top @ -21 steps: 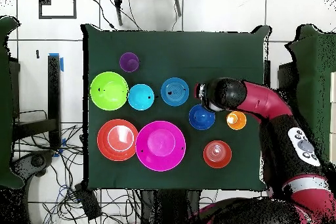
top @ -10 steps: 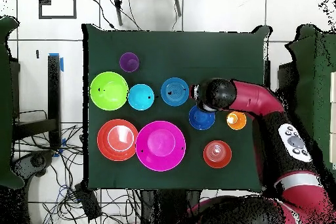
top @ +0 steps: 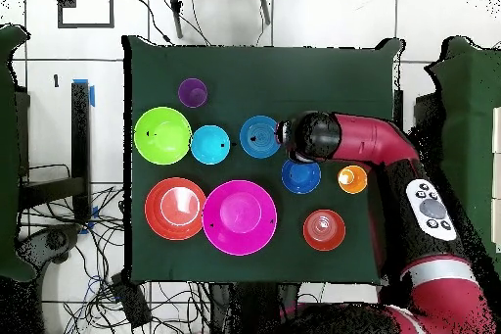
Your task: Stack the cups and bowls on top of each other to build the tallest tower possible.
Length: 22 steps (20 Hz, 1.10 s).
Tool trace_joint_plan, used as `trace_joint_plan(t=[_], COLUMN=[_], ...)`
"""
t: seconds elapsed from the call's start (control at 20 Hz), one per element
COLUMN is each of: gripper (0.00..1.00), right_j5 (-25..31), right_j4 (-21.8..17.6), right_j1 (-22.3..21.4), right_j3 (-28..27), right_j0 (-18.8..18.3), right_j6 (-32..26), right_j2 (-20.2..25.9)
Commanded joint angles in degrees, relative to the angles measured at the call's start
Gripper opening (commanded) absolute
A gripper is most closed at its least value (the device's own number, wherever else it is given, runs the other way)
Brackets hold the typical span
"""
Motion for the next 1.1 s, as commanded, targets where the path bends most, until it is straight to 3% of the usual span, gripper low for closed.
trace_joint_plan(t=[0.05,0.4,1.1], gripper=[1.0,1.0,1.0], right_j5=[3.4,6.1,2.1], right_j4=[-2.8,-1.8,-3.5], right_j1=[0.4,-0.6,3.5], right_j3=[1.9,1.4,1.1], right_j0=[0.2,-1.1,-4.2], right_j6=[-4.3,-6.5,-8.0], right_j2=[1.3,2.4,4.0])
